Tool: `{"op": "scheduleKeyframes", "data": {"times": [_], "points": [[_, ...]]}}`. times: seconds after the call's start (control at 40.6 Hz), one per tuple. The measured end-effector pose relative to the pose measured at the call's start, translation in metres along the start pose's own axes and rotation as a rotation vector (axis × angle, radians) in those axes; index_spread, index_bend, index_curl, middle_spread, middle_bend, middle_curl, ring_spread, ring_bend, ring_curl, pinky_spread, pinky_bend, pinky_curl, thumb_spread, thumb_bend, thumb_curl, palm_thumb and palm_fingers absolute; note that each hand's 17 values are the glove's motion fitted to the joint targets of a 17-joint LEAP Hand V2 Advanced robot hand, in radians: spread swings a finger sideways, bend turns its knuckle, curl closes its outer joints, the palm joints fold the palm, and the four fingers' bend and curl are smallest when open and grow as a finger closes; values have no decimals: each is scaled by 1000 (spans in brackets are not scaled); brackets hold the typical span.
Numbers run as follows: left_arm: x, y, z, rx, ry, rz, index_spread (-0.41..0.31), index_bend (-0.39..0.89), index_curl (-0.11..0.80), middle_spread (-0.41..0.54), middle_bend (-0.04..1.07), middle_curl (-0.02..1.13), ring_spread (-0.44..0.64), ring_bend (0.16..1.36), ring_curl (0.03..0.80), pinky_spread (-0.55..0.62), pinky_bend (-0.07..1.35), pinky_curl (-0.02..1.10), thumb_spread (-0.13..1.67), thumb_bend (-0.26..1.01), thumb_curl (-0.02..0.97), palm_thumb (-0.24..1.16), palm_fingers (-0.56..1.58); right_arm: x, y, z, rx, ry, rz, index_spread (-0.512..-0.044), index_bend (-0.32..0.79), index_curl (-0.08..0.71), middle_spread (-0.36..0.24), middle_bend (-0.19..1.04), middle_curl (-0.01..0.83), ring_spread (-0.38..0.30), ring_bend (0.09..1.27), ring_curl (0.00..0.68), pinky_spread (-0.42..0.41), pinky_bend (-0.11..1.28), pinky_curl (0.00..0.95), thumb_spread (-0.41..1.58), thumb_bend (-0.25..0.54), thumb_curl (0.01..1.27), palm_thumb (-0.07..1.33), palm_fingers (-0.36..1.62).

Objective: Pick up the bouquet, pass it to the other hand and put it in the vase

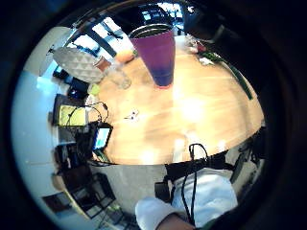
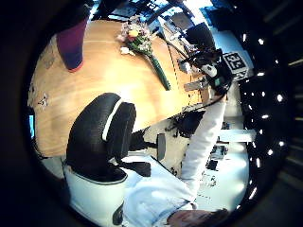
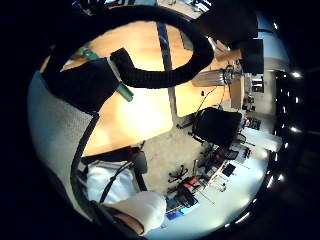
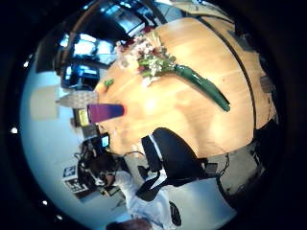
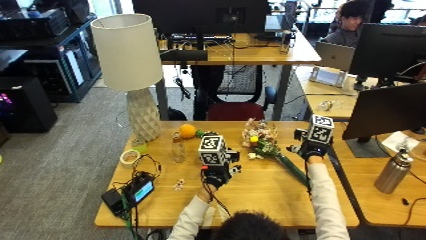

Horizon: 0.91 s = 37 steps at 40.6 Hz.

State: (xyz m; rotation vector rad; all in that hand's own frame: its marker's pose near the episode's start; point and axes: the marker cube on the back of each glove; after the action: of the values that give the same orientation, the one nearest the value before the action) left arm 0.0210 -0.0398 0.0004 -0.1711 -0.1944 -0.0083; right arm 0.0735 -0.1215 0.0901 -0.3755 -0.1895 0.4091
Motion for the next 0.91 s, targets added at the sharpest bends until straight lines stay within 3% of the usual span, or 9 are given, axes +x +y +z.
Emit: {"op": "scheduleKeyframes", "data": {"times": [0.049, 0.123, 0.246, 0.32, 0.468, 0.763, 0.911], "points": [[1, 2, 1, -17, 9, 9, -44, 182, 364, 123, 154, 226, 332, 474, 255, 370, 355, 304, 1203, -14, 235, 302, 379, 9, -28, 18, 74, -25, -10, -209, 28, 4, 76, 397, 355, 158, 728, 341, 287, 886, 385, 1037, -4, 258, 392, 420], [1, 3, 4, -49, 22, 18, -44, 181, 368, 122, 154, 229, 333, 475, 258, 371, 354, 308, 1204, -15, 239, 303, 377, 18, -43, 42, 27, -48, 17, -256, 81, 26, 46, 401, 361, 150, 721, 339, 277, 862, 376, 1042, 11, 274, 454, 472], [-3, 2, 10, -46, 22, 25, -46, 187, 378, 122, 152, 233, 334, 473, 260, 372, 350, 314, 1207, -15, 244, 303, 378, 11, 25, 45, -168, -80, 28, -291, 79, 48, 28, 386, 368, 140, 706, 339, 266, 851, 372, 1041, 0, 292, 501, 487], [-5, 2, 13, -47, 25, 29, -51, 187, 383, 121, 152, 235, 334, 474, 263, 374, 345, 316, 1206, -14, 249, 308, 376, 12, 29, 55, -202, -88, 21, -300, 70, 56, 23, 380, 371, 138, 701, 340, 264, 848, 371, 1042, -7, 301, 523, 489], [-8, 2, 15, -51, 27, 24, -54, 184, 389, 121, 154, 242, 335, 472, 265, 376, 340, 320, 1206, -16, 255, 309, 376, 17, 13, 80, -160, -89, 28, -306, 60, 62, 17, 372, 378, 135, 695, 341, 261, 845, 368, 1035, -16, 314, 559, 490], [-16, 5, 24, -77, 36, 10, -56, 187, 402, 120, 153, 248, 336, 465, 269, 375, 327, 325, 1205, -16, 261, 315, 378, 29, 3, 129, -195, -56, 162, -326, 75, 91, 13, 327, 382, 97, 687, 347, 246, 816, 358, 1017, -21, 326, 586, 526], [-18, 5, 24, -86, 34, 4, -56, 188, 408, 120, 151, 249, 337, 461, 271, 374, 324, 327, 1205, -16, 262, 315, 380, 29, -12, 145, -110, -29, 136, -320, 71, 97, 3, 356, 394, 85, 664, 344, 244, 788, 350, 1007, -18, 331, 607, 560]]}}
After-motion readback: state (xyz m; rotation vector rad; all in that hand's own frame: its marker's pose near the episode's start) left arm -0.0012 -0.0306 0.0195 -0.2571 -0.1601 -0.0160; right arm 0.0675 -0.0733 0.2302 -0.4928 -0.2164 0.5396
